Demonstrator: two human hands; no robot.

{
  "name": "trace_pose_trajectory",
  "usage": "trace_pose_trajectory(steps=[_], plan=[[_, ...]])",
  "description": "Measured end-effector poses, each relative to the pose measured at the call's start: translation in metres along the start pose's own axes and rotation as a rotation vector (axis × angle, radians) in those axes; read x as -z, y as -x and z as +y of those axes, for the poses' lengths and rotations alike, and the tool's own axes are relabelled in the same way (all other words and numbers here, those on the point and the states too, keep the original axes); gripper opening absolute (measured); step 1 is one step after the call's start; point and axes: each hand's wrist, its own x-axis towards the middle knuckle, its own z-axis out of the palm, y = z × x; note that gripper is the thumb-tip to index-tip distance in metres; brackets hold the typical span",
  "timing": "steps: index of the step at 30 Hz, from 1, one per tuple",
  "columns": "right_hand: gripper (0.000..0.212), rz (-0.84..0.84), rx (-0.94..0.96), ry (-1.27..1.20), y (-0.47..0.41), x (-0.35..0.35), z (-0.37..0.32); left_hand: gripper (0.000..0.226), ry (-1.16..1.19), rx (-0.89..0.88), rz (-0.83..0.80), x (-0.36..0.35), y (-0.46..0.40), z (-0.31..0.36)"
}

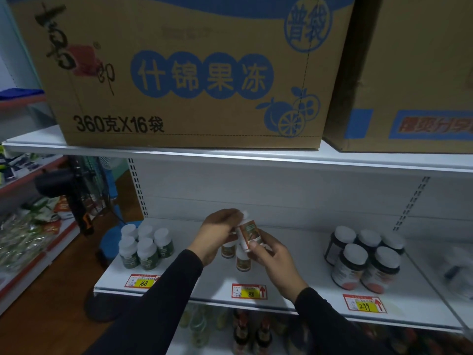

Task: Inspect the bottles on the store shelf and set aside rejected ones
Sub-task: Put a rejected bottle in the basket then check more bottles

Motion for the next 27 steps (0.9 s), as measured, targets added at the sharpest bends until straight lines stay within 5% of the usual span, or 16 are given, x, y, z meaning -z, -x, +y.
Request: trace_pose_trajectory(steps=[6, 16, 20, 27], plan=[[0.045, -0.012, 0.042, -0.007, 0.003, 0.0004, 0.0008, 0.016, 0.025, -0.012, 0.056, -0.0006, -0.0042, -0.0021], [0.027, 0.033, -0.003, -0.037, -0.0001, -0.0021, 0.0014, 0.022, 0.059, -0.002, 0.028, 0.0011, -0.0049, -0.0021], [0.043, 0.012, 0.033, -0.022, 0.0013, -0.0021, -0.0021, 0.017, 0.052, -0.017, 0.08, 0.0019, -0.0058, -0.0049], [0.02, 0.024, -0.044, -0.134, -0.0017, -0.0014, -0.0023, 0.016, 0.104, 0.007, 0.024, 0.0016, -0.0054, 0.0005]])
